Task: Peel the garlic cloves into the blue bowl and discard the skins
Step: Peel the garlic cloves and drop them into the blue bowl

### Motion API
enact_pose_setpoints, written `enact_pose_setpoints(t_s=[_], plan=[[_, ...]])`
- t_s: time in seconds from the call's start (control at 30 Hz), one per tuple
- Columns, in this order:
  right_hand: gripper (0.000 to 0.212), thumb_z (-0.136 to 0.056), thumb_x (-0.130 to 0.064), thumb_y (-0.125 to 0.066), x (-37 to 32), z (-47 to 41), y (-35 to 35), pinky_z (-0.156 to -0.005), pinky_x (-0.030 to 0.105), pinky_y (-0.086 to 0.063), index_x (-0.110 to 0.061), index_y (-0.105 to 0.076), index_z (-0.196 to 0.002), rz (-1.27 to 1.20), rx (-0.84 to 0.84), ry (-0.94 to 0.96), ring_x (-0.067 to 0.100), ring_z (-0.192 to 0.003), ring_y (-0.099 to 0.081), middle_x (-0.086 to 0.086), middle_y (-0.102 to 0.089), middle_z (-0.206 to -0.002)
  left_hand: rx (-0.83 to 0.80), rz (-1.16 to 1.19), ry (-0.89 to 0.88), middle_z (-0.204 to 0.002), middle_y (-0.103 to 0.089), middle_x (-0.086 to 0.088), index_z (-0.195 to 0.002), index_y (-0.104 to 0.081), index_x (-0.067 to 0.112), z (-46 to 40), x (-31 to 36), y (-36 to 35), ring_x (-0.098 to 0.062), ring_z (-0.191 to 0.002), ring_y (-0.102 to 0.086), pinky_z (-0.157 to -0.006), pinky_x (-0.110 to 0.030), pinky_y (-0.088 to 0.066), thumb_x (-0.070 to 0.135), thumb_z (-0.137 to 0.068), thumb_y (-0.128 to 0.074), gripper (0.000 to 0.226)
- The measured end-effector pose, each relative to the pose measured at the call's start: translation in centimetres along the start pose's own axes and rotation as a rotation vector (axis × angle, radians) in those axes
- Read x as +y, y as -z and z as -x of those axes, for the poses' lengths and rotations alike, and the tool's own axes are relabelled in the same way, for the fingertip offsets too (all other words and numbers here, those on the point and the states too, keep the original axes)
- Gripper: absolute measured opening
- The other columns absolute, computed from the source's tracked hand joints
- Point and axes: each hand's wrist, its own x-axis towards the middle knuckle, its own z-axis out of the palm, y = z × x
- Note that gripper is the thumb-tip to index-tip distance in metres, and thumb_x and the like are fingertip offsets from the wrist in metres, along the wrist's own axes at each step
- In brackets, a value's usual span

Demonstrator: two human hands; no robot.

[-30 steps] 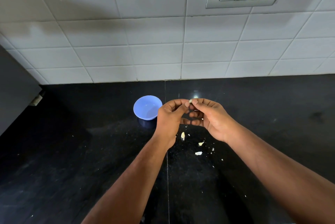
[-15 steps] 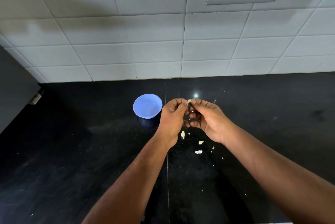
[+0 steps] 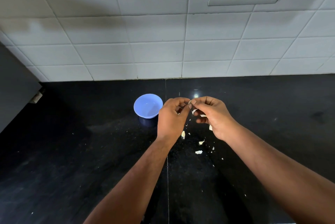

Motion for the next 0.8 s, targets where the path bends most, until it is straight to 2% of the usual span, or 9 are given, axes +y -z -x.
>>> enact_pose_setpoints(t_s=[0.17, 0.4, 0.53, 0.67, 0.8], plan=[[0.012, -0.094, -0.022, -0.077, 0.4, 0.1, -0.1, -0.06, 0.031, -0.057, -0.011, -0.079, -0.098, 0.013, 0.03, -0.018, 0.017, -0.073, -0.067, 0.007, -0.073, -0.086, 0.036, -0.142, -0.054, -0.101, -0.073, 0.012, -0.099, -0.075, 0.031, 0.0, 0.2, 0.1, -0.003, -0.091, -0.071, -0.085, -0.034, -0.062, 0.024, -0.099, -0.074, 0.007], [0.018, -0.096, -0.023, -0.074, 0.9, 0.0, -0.2, -0.06, 0.029, -0.054, -0.011, -0.078, -0.11, -0.146, 0.015, -0.12, 0.011, -0.07, -0.067, 0.0, -0.073, -0.086, 0.011, -0.214, -0.012, -0.097, -0.071, 0.012, -0.099, -0.069, 0.029, -0.1, -0.3, 0.1, -0.006, -0.09, -0.069, -0.082, -0.038, -0.062, 0.025, -0.104, -0.066, 0.006], [0.029, -0.096, -0.026, -0.074, 1.1, -0.2, 0.0, -0.059, 0.027, -0.052, -0.008, -0.075, -0.119, -0.169, -0.009, -0.128, 0.01, -0.071, -0.067, -0.002, -0.073, -0.088, -0.013, -0.178, 0.048, -0.093, -0.072, 0.01, -0.098, -0.069, 0.031, 0.0, -0.6, 0.2, -0.014, -0.083, -0.069, -0.079, -0.047, -0.062, 0.023, -0.106, -0.062, 0.014], [0.03, -0.098, -0.024, -0.072, 1.1, -0.3, 0.0, -0.06, 0.026, -0.051, -0.006, -0.074, -0.121, -0.166, -0.025, -0.111, 0.009, -0.072, -0.066, -0.003, -0.074, -0.088, -0.013, -0.209, 0.085, -0.095, -0.074, 0.012, -0.094, -0.076, 0.029, 0.0, -0.7, 0.4, -0.008, -0.084, -0.07, -0.08, -0.044, -0.063, 0.032, -0.099, -0.074, 0.006], [0.025, -0.098, -0.024, -0.071, 1.0, -0.4, 0.4, -0.061, 0.026, -0.05, -0.007, -0.074, -0.116, -0.152, -0.042, -0.094, 0.009, -0.074, -0.066, -0.001, -0.075, -0.087, 0.004, -0.178, 0.08, -0.094, -0.072, 0.008, -0.087, -0.071, 0.033, -0.2, -0.5, 0.3, -0.009, -0.084, -0.07, -0.077, -0.041, -0.064, 0.037, -0.087, -0.086, 0.015]])
